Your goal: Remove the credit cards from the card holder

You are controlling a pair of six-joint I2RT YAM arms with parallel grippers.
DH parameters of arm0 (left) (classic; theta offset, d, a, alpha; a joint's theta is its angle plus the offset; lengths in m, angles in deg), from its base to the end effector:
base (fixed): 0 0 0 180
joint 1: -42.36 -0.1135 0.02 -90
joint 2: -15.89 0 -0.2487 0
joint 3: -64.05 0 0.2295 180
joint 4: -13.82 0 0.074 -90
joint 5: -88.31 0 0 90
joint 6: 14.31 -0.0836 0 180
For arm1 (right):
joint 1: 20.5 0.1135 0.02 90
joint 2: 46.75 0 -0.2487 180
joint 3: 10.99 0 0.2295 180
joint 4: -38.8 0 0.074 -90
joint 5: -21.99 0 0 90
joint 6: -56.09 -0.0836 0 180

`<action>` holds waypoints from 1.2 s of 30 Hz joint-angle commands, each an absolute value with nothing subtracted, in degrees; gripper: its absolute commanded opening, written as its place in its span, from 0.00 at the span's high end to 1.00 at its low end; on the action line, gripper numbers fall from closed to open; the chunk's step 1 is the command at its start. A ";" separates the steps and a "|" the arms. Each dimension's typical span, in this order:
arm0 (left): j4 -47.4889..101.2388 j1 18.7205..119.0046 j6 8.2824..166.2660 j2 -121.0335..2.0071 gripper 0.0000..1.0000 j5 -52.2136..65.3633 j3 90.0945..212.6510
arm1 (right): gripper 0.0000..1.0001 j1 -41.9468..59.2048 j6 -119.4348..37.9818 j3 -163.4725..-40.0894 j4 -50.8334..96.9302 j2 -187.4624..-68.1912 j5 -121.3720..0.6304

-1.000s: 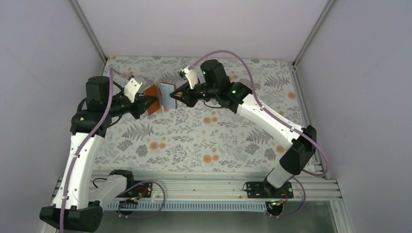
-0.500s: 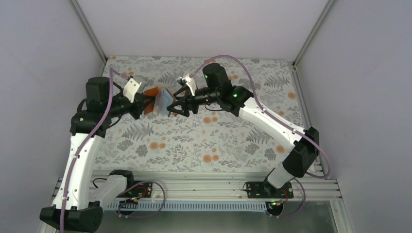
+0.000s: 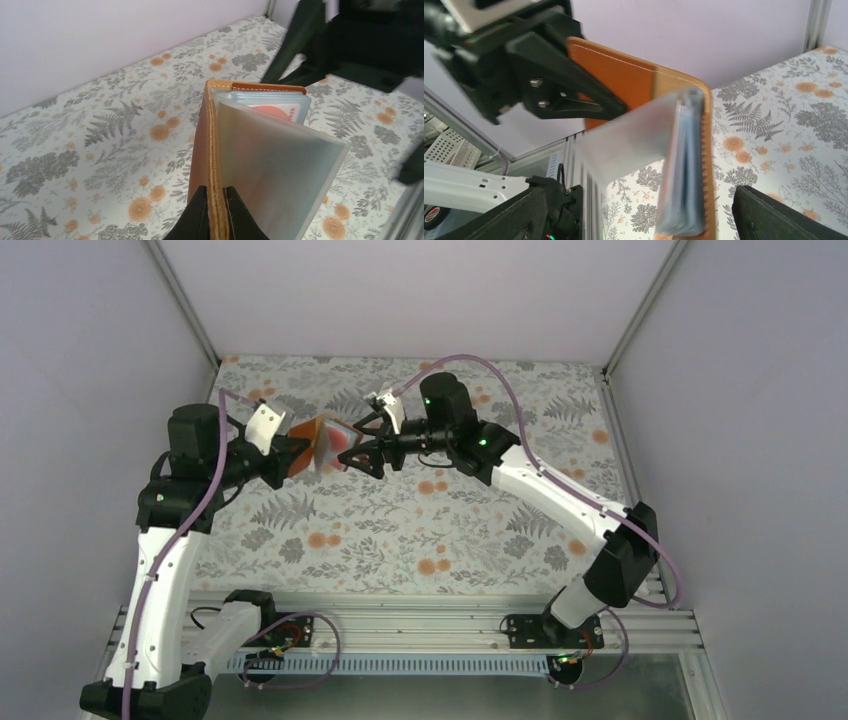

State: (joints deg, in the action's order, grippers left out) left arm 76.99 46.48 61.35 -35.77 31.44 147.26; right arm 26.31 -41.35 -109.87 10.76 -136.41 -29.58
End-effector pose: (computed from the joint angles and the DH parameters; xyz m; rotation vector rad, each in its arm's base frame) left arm 0.1802 -0.0588 0.3531 0.6600 1.9539 -0.5015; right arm 0.2202 0.3105 0.3540 -1.1279 1.6918 1.2557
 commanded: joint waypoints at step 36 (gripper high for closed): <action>65.22 45.11 60.41 -16.51 0.00 30.94 131.67 | 0.96 30.29 -60.09 -120.58 -3.00 -144.44 -56.76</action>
